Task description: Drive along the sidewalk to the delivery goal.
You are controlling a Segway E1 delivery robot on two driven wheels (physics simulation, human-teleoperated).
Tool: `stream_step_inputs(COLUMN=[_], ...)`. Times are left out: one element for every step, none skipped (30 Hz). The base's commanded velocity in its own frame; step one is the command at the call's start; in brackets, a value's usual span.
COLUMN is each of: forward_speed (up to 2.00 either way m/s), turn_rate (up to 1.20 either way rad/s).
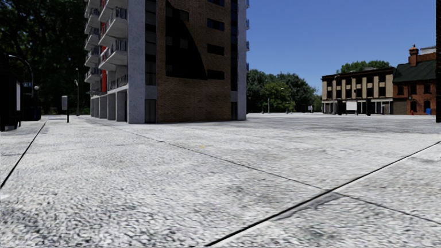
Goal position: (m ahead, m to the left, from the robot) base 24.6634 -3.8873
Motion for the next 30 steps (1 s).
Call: stream_step_inputs(forward_speed=[2.00,2.00,2.00,2.00,2.00,2.00,2.00,2.00,2.00,2.00,2.00,2.00,2.00,2.00,2.00,2.00,2.00,2.00,2.00,2.00,2.00,2.00,2.00,2.00,2.00,2.00,2.00,2.00,2.00,2.00], turn_rate=[-0.45,-0.45,-0.45,-0.45,-0.45,-0.45,-0.45,-0.45,-0.45,-0.45,-0.45,-0.45,-0.45,-0.45,-0.45,-0.45,-0.37,-0.08,0.00,0.00,0.00,0.00,0.00,0.00,0.00,0.00,0.00,0.00,0.00,0.00])
